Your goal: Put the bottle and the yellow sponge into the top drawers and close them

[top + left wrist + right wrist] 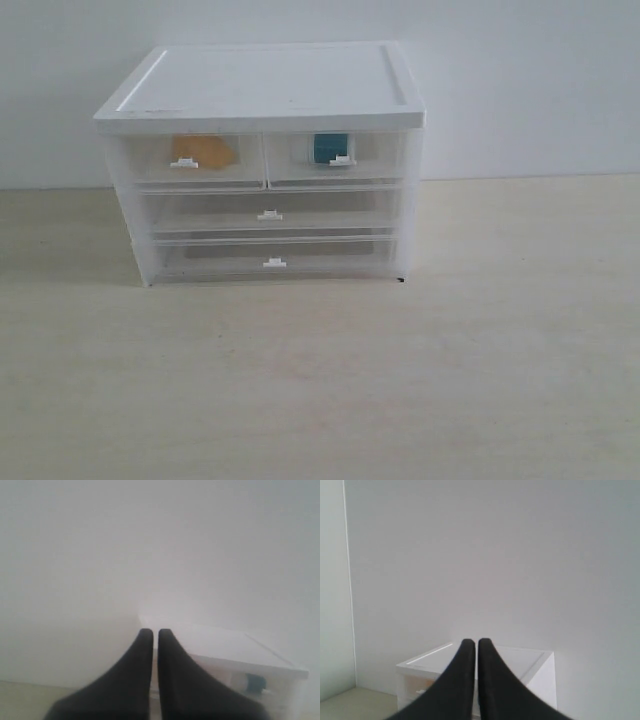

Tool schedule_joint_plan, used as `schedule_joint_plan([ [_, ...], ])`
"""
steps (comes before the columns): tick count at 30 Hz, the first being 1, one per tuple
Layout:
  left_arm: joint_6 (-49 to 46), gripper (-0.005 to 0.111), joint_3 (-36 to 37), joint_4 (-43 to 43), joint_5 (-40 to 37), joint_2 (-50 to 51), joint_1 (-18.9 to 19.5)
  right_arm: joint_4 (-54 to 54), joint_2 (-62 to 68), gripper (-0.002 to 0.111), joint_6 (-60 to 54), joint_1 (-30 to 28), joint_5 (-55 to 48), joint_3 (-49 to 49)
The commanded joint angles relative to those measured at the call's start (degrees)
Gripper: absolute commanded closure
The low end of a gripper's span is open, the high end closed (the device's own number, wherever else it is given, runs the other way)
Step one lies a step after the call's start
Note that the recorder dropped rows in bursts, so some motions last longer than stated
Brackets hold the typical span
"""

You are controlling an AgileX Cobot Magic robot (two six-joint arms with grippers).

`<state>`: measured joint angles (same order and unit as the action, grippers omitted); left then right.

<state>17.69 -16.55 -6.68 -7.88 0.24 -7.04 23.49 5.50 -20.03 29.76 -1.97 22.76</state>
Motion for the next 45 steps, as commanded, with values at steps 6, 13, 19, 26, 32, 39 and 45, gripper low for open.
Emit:
schedule_joint_plan([
  [6, -5.51, 0.103, 12.04, 7.69, 10.23, -0.24, 8.25, 0.12, -0.36, 0.108, 0.16, 0.04, 0.18, -0.09],
  [13, -20.49, 0.103, 16.55, 7.77, 5.37, -0.24, 8.5, 0.12, -0.36, 0.108, 0.16, 0.04, 0.18, -0.09],
  [19, -25.89, 0.103, 16.55, 9.48, -1.94, -0.24, 9.37, 0.12, -0.29, 0.108, 0.17, 0.04, 0.32, -0.09],
  [26, -24.48, 0.103, 16.55, 9.26, -8.88, -0.24, 9.37, 0.12, -0.29, 0.108, 0.17, 0.04, 0.32, -0.09],
  [32, -25.0, 0.103, 16.55, 9.26, -8.88, -0.24, 9.37, 0.12, -0.29, 0.108, 0.17, 0.04, 0.32, -0.09],
  [39, -25.0, 0.103, 16.55, 9.26, -8.88, -0.24, 9.37, 0.12, -0.29, 0.108, 0.17, 0.04, 0.32, -0.09],
  [45, -25.0, 0.103, 16.55, 9.26, -8.88, -0.24, 9.37, 0.12, -0.29, 0.108, 0.17, 0.04, 0.32, -0.09],
])
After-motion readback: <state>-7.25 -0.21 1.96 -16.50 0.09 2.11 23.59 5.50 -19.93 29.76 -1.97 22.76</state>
